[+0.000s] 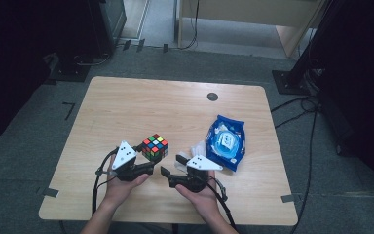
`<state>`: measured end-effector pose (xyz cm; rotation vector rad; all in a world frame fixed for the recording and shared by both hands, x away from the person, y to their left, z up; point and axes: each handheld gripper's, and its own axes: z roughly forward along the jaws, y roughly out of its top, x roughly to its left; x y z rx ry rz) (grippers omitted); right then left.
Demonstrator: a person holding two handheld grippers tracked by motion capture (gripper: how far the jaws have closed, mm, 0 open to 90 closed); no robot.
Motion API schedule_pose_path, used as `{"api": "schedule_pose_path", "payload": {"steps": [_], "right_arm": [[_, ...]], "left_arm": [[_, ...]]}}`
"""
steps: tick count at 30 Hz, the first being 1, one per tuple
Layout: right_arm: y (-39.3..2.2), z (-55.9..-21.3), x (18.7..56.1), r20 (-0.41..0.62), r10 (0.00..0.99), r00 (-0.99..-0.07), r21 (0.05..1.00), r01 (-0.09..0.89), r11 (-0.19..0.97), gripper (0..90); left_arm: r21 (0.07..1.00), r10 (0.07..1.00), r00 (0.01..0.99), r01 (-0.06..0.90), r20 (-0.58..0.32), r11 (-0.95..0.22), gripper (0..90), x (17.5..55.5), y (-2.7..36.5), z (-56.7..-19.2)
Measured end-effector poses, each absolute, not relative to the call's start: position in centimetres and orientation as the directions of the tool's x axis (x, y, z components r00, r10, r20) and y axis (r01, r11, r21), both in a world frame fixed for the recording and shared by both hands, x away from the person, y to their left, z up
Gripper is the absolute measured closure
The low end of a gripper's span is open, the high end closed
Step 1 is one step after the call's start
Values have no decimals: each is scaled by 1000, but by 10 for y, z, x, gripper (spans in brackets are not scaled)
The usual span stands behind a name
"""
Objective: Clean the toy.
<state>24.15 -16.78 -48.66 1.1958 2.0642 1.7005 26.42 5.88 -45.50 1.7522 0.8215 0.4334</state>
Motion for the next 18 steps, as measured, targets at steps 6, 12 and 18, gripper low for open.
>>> {"api": "schedule_pose_path", "payload": {"steps": [6, 12, 18], "right_arm": [[-156, -491, 241, 264, 702, -661, 917, 398, 30, 236], [-156, -492, 238, 210, 726, -655, 937, 347, 42, 327], [-157, -493, 239, 204, 723, -660, 937, 346, 51, 337]], "left_arm": [[927, 683, 720, 329, -125, -178, 343, 260, 44, -457], [919, 659, 742, 336, -124, -205, 343, 258, 36, -459], [916, 654, 745, 345, -133, -207, 342, 258, 35, -460]]}}
